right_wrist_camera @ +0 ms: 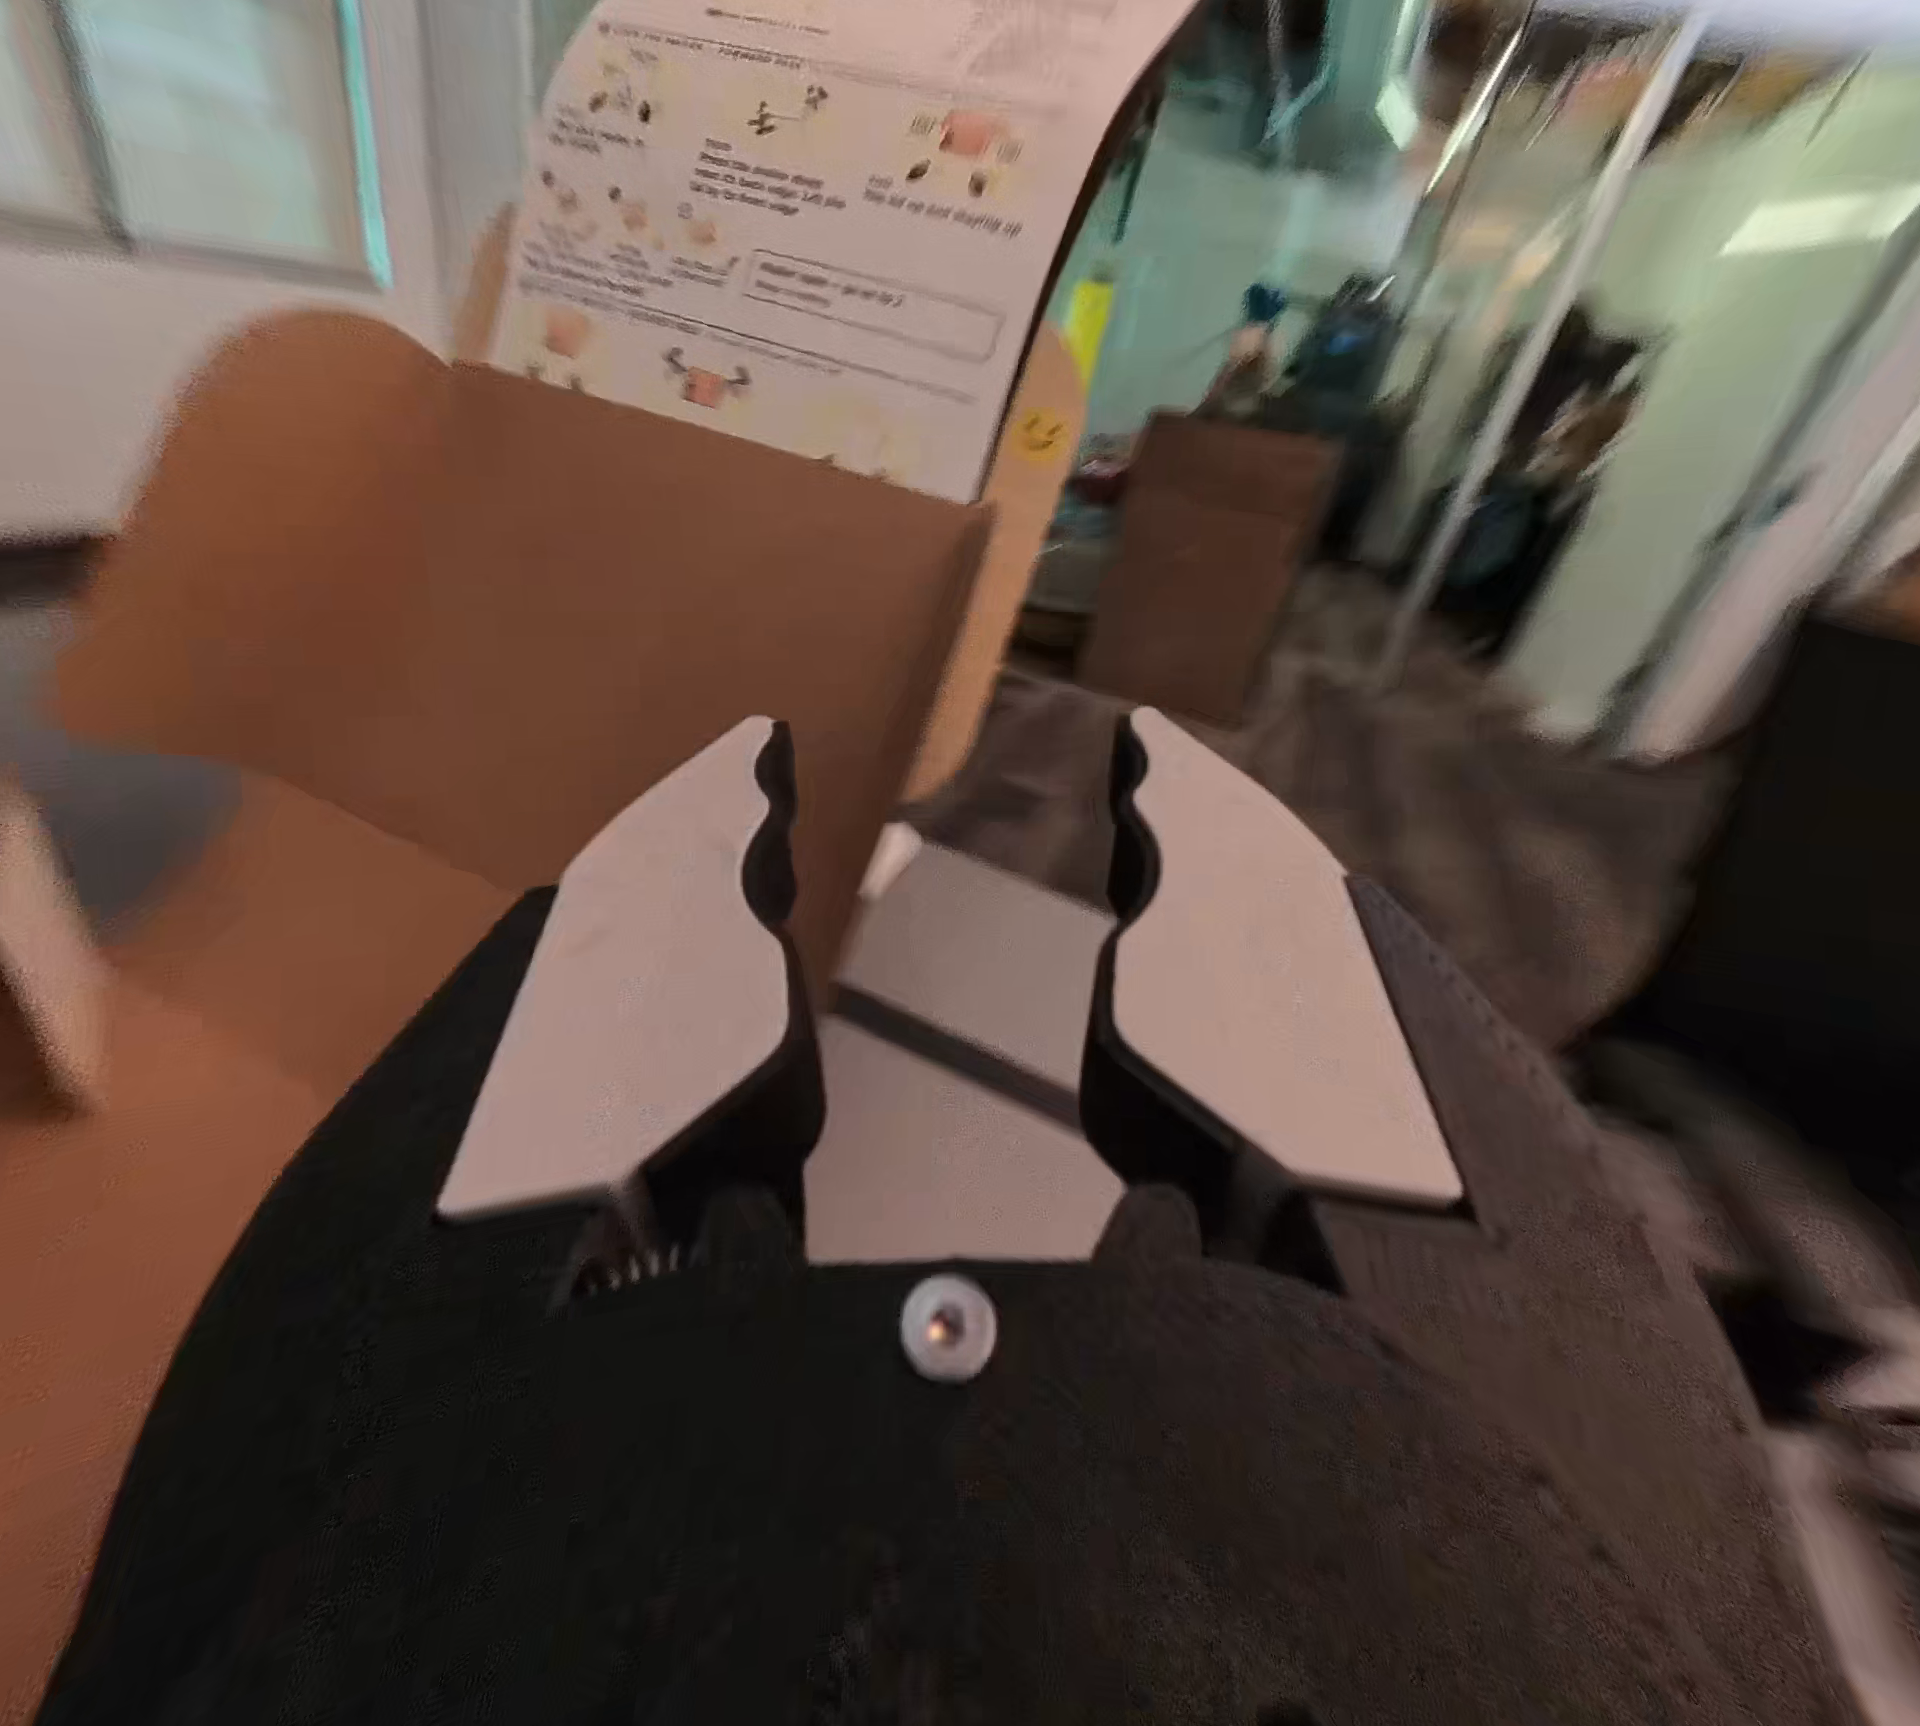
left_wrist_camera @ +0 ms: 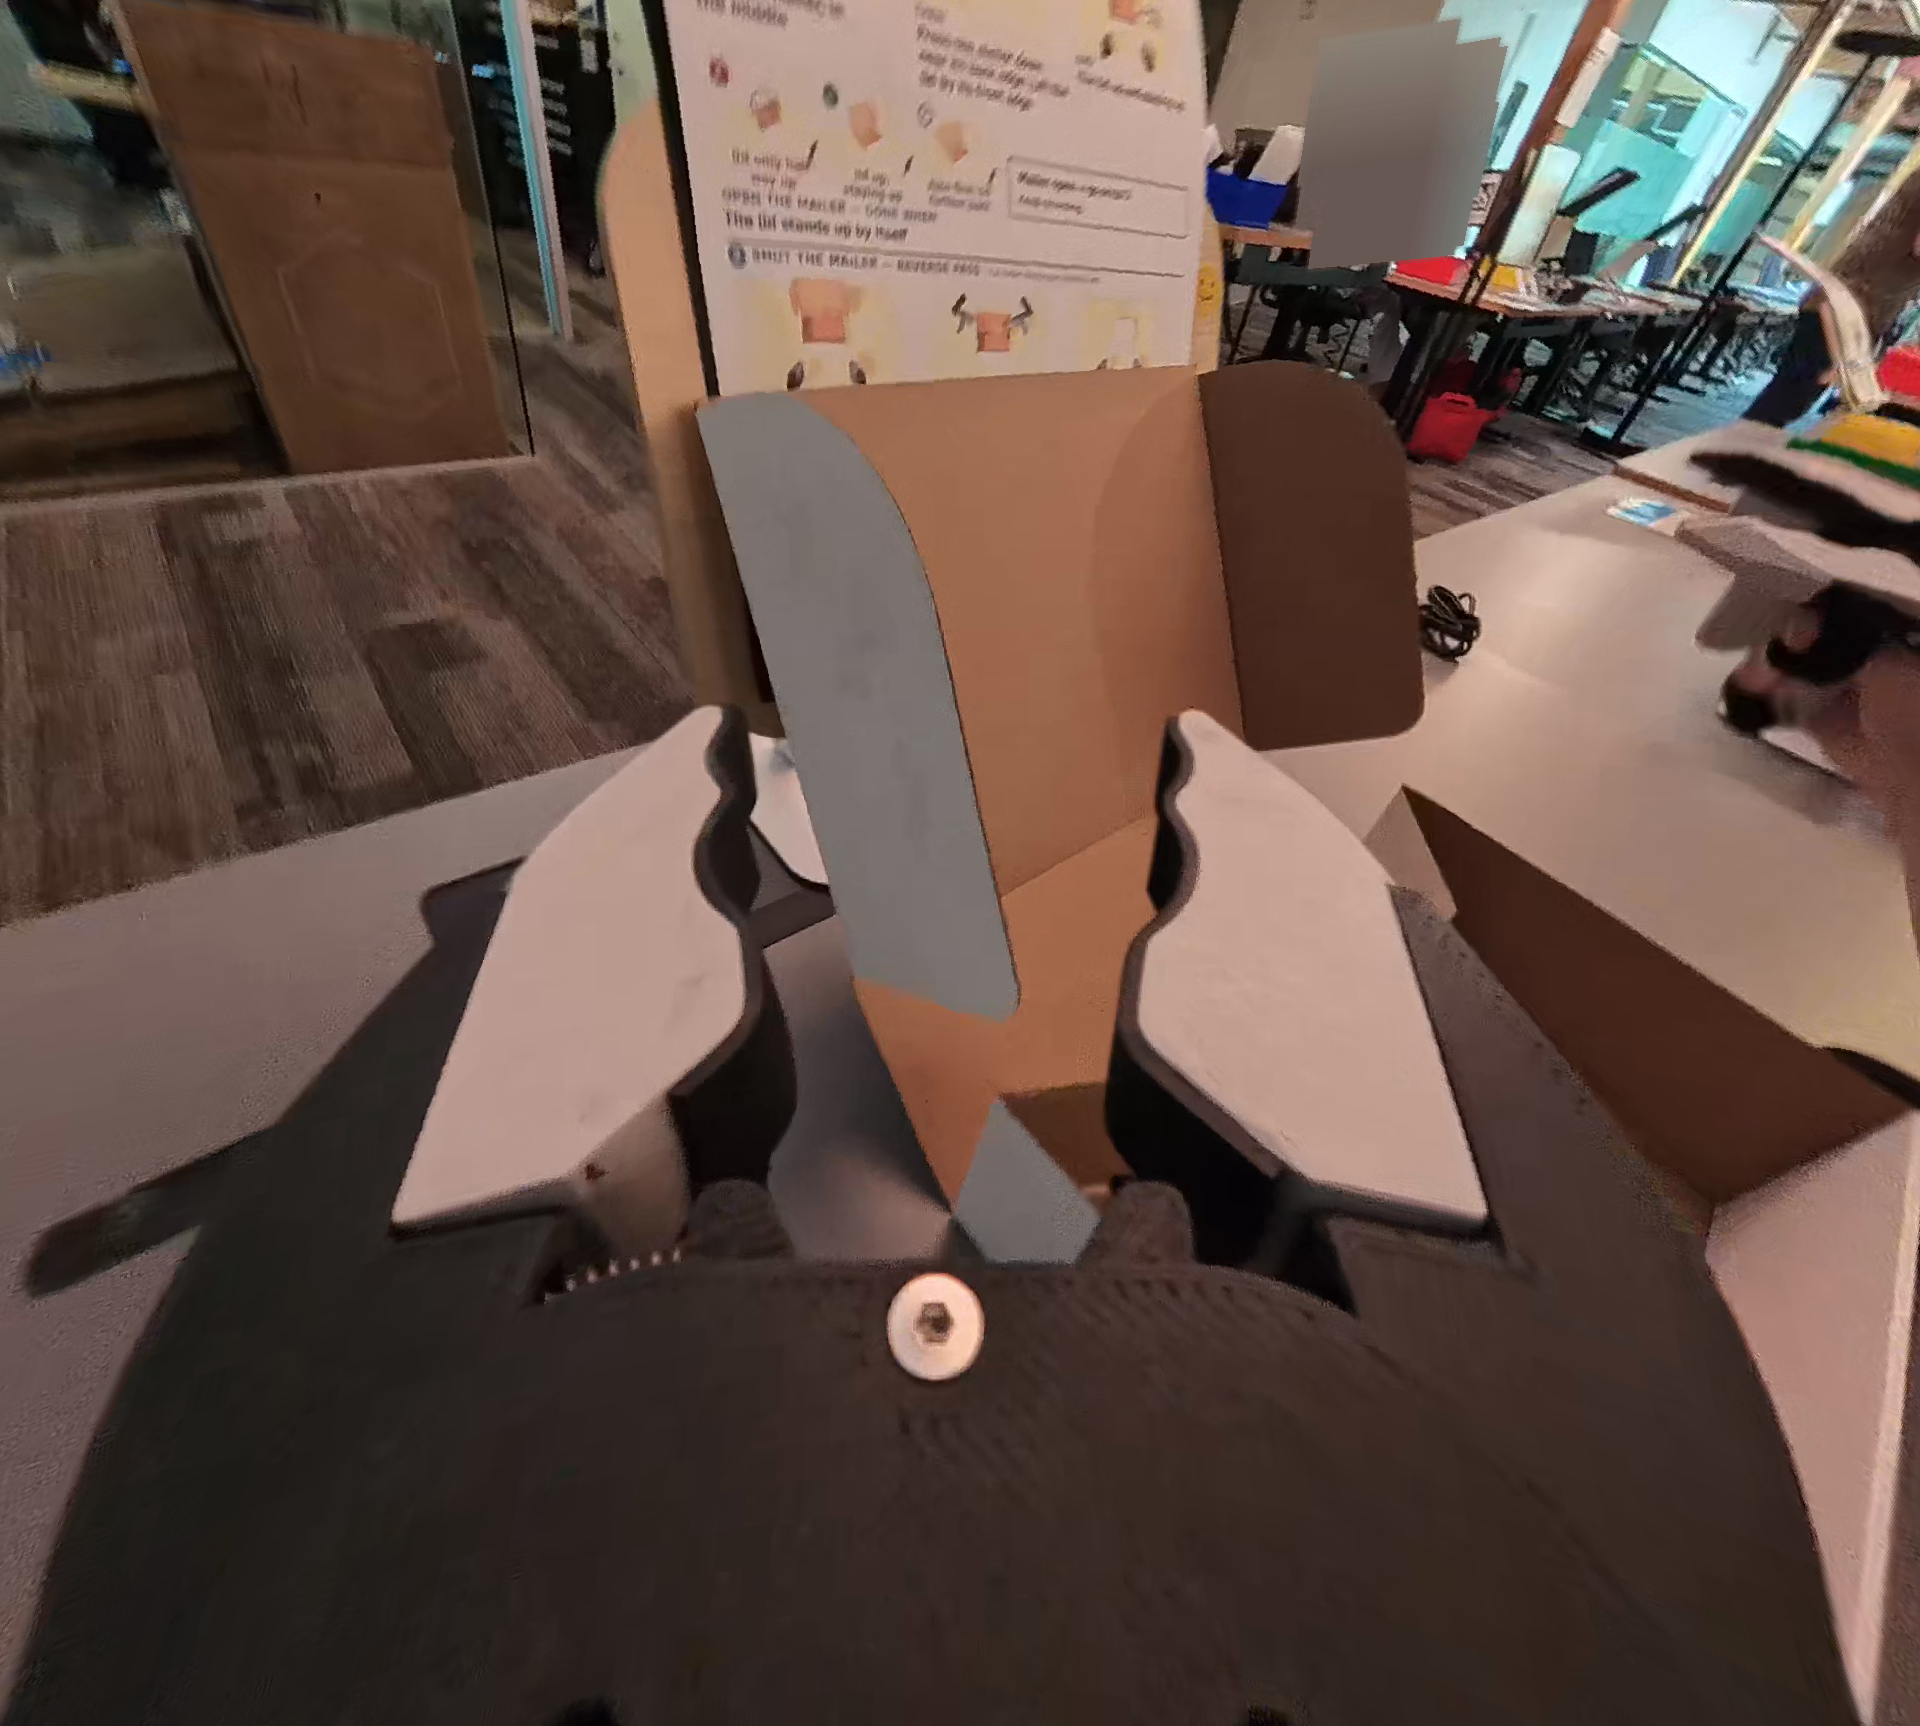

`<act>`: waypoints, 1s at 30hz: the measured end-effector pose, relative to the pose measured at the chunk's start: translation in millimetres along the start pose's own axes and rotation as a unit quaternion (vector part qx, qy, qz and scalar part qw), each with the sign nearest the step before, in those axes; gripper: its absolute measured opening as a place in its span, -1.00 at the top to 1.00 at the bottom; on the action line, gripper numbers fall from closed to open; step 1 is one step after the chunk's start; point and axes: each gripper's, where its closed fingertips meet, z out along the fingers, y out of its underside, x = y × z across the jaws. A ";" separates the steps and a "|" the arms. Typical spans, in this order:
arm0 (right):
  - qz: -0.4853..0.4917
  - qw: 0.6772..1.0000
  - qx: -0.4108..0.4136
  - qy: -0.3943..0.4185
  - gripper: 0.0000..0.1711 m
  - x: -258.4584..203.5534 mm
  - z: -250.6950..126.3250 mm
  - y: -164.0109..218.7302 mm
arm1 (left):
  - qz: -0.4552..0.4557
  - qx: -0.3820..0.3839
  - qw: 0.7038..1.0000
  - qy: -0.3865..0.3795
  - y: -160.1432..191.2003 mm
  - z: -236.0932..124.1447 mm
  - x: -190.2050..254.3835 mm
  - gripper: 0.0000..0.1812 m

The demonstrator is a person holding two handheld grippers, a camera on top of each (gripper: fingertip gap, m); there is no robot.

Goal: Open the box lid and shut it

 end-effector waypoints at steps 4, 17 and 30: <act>0.099 0.991 -0.073 -0.043 0.25 -25.4 43.6 46.8 | 0.008 -0.026 0.999 -0.032 22.2 47.9 12.2 0.02; 0.133 0.981 -0.135 -0.045 0.31 -24.2 84.5 81.7 | 0.032 -0.104 0.988 -0.113 70.0 97.6 -10.7 0.06; 0.097 0.982 -0.148 -0.066 0.93 -33.7 90.7 88.1 | 0.055 -0.122 0.988 -0.078 81.7 106.7 -9.1 0.65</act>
